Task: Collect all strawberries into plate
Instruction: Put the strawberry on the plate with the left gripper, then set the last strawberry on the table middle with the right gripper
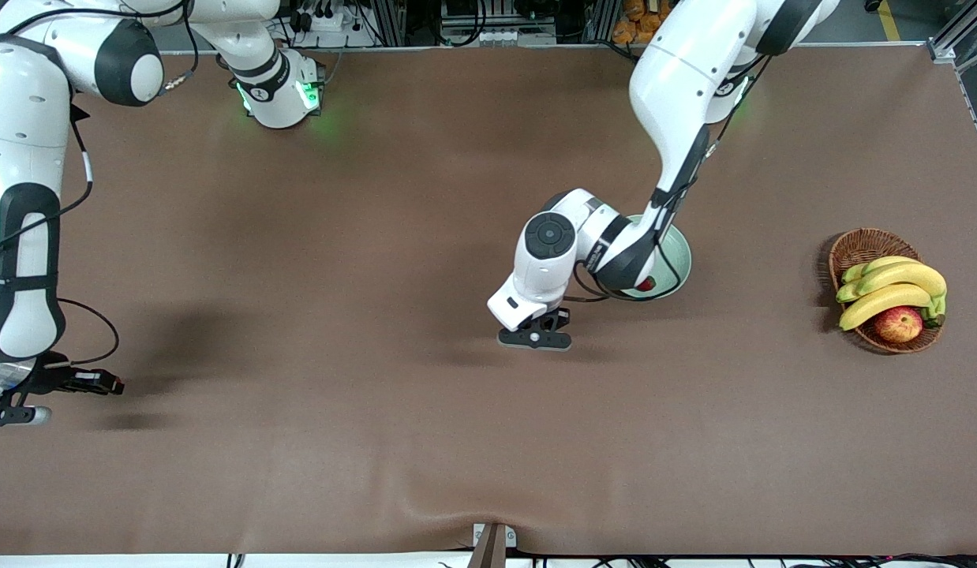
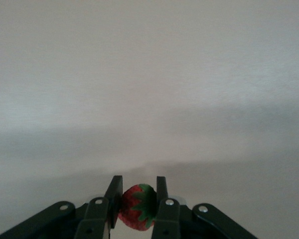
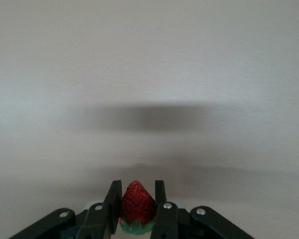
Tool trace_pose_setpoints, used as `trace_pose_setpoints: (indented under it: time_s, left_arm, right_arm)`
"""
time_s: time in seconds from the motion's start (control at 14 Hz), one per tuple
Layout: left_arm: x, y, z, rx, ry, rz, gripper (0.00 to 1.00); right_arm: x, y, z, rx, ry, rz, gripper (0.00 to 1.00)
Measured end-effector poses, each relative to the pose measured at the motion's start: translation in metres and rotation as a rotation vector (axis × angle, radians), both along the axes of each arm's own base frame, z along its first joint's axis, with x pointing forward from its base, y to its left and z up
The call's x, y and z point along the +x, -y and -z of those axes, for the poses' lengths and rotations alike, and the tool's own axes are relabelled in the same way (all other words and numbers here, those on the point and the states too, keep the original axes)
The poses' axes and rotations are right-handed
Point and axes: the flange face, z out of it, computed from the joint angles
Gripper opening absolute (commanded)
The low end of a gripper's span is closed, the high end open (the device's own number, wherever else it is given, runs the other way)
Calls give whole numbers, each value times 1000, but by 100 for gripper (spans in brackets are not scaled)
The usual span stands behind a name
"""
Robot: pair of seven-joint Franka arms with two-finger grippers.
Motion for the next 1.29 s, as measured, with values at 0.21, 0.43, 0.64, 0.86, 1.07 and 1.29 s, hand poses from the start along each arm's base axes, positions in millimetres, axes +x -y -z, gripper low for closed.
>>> trace_pose_setpoints:
  time_s: [0.21,0.43,0.64,0.86,1.07,1.29]
  left_arm:
    - [7,-58,-20,28,-18,6,0]
    - [-17,-101,-21,63,-66,-15,0]
    - [-49,-126,-10,92,-118,-23,0]
    - [-79,-140,17,116,-166,-22,4]
    - [-98,-151,40,137,-205,-21,24]
    - [-103,-154,45,143,-216,-19,100]
  right_arm:
    - [13,-57,-17,39,-30,-8,13]
    - [29,-141,-30,56,-63,41,13]
    - [35,-248,-47,67,-105,128,13]
    - [23,-377,-54,65,-147,216,13]
    - [-2,-483,-52,61,-157,269,13]
    - [-38,-571,-40,49,-177,312,13]
